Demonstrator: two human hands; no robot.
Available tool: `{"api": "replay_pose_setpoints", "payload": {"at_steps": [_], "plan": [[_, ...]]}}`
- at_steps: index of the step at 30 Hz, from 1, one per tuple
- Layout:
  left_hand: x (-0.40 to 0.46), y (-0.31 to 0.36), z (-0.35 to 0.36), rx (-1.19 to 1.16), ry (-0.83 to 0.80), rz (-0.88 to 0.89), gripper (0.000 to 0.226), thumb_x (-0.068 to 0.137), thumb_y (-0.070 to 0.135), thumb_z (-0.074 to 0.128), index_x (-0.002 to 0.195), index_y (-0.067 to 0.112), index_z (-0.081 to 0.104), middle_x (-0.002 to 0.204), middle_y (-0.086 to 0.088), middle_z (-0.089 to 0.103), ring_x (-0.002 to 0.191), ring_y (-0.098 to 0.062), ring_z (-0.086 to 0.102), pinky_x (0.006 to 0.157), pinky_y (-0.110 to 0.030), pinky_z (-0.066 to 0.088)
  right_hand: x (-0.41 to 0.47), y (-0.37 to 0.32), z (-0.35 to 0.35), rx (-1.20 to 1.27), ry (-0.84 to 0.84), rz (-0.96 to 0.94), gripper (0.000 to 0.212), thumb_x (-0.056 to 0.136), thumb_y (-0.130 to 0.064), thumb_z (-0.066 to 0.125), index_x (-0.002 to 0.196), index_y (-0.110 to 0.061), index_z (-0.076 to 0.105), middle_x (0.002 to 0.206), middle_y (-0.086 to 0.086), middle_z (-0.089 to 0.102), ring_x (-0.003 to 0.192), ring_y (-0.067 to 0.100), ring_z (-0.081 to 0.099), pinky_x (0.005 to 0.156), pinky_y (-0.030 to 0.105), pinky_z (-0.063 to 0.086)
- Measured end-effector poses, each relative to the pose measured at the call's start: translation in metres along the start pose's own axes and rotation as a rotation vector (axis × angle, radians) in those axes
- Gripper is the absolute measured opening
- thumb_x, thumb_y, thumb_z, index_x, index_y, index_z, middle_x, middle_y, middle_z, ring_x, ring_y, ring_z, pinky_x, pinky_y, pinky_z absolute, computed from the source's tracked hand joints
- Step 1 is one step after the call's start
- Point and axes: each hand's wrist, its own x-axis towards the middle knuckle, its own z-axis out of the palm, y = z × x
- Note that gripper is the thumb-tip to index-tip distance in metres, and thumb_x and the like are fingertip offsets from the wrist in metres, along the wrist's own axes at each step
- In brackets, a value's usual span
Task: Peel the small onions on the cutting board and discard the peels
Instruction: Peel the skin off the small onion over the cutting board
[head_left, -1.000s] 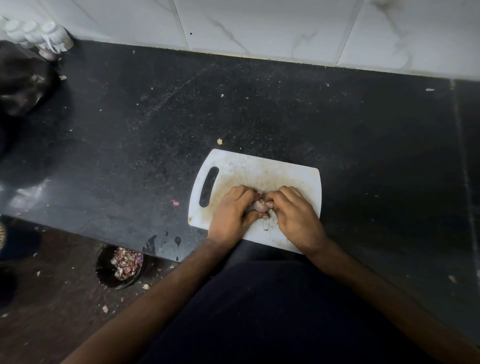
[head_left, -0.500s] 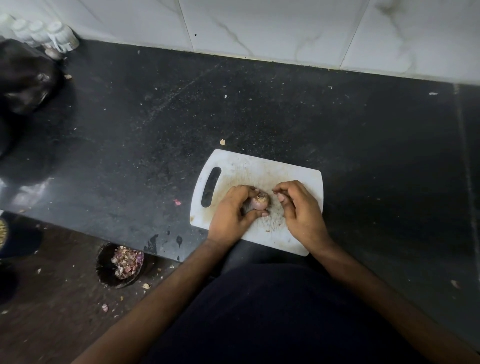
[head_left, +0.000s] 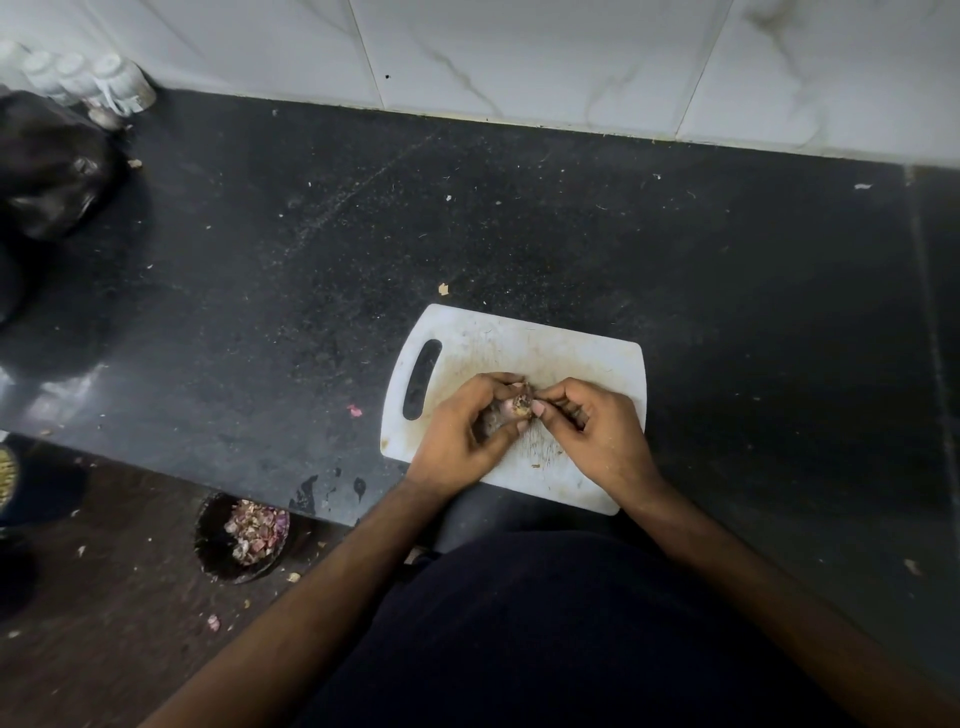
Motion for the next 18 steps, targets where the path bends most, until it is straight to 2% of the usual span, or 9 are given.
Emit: {"api": "replay_pose_setpoints", "payload": {"at_steps": [3,8,12,18], "plan": [[-0.0021,-0.0023,0.0021,0.004,0.03,-0.01,0.028,0.087,0.003,0.08,0.108,-0.002,0.064,0.126,-0.004,0.068,0.122,-0.01,0.065,0.101,-0.028,0.053,0.002,-0.0057,0.0013,0.03,-0.011,0.04,0.009,0.089,-0.017,0.078,0.098,-0.018,0.078,0.087,-0.012,0.077,0.079,0.004,0.073,0.074,0.029,0.061],[-0.0061,-0.0069,0.0057,-0.001,0.025,-0.005,0.028,0.088,0.007,0.08,0.108,0.002,0.061,0.127,-0.004,0.066,0.123,-0.017,0.064,0.101,-0.044,0.056,0.0044,-0.0077,-0.002,0.059,-0.052,0.093,0.011,0.086,-0.013,0.081,0.096,-0.017,0.081,0.084,-0.009,0.079,0.077,0.004,0.075,0.078,0.034,0.063],[-0.0072,-0.008,0.0065,0.033,0.02,0.007,0.028,0.088,0.012,0.08,0.103,0.002,0.058,0.125,-0.004,0.064,0.119,-0.019,0.063,0.095,-0.047,0.056,0.0054,-0.0081,-0.0001,0.018,-0.041,0.107,0.011,0.084,-0.013,0.082,0.094,-0.018,0.081,0.08,-0.009,0.078,0.073,0.005,0.074,0.075,0.037,0.064],[-0.0066,-0.0044,0.0052,0.076,0.014,0.064,0.024,0.09,0.027,0.073,0.098,0.02,0.052,0.123,-0.005,0.062,0.113,-0.026,0.063,0.09,-0.049,0.056,0.0039,-0.0074,0.004,-0.019,-0.012,0.115,0.011,0.083,-0.01,0.08,0.092,-0.018,0.08,0.079,-0.01,0.077,0.071,0.004,0.073,0.073,0.038,0.063]]}}
